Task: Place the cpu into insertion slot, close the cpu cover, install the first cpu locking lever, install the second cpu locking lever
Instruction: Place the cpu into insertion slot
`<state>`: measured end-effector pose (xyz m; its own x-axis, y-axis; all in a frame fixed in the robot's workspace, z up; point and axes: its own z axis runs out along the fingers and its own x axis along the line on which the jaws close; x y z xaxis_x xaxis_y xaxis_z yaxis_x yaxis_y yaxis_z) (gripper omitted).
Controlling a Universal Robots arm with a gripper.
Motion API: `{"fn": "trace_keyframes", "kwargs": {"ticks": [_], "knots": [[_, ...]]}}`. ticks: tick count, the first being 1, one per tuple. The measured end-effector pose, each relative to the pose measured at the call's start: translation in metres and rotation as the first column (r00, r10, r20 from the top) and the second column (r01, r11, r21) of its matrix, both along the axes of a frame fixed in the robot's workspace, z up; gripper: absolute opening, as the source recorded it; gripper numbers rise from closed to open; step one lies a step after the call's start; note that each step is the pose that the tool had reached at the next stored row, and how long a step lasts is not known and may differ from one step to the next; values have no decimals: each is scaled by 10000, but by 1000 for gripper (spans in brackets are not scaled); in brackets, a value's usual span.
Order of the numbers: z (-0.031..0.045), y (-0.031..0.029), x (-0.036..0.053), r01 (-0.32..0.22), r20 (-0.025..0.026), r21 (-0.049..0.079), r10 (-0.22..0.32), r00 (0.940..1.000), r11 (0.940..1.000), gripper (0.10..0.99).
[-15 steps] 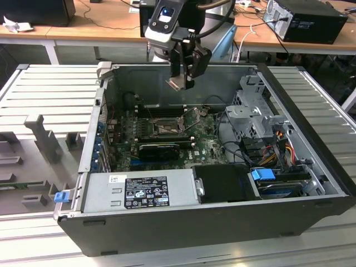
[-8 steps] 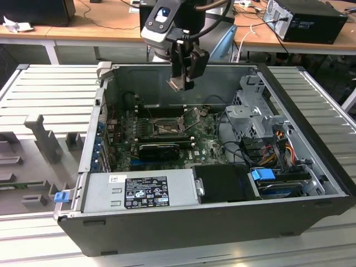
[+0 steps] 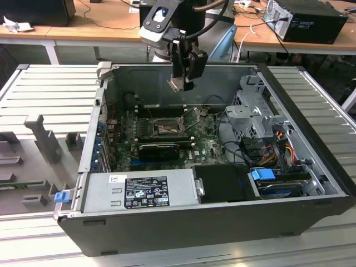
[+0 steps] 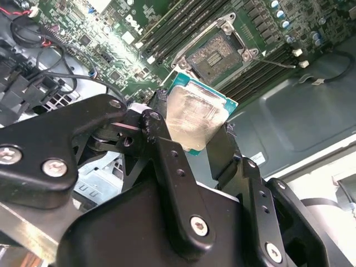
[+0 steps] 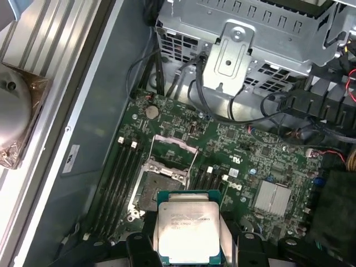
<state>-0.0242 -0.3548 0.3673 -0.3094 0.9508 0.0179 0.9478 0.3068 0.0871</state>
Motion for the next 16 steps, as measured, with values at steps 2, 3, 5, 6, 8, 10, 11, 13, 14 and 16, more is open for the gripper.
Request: {"fn": "trace_keyframes", "kwargs": {"ticks": [2,3,5,6,8,10,11,13,14,16], "knots": [[-2,0,0,267,0,0,-267,9996,9996,529],[-3,0,0,367,1,0,-367,9993,9993,529],[-4,0,0,575,0,0,-575,9983,9983,529],[-5,0,0,671,0,0,-671,9977,9977,529],[-7,0,0,859,0,0,-859,9963,9963,529],[-8,0,0,1008,0,0,-1008,9949,9949,529],[-9,0,0,1100,0,0,-1100,9939,9939,529],[-10,0,0,1234,0,0,-1234,9924,9924,529],[-18,0,0,1442,-1,-2,-1442,9895,9895,529],[-86,0,0,1681,-47,-11,-1681,9858,9858,529]]}}
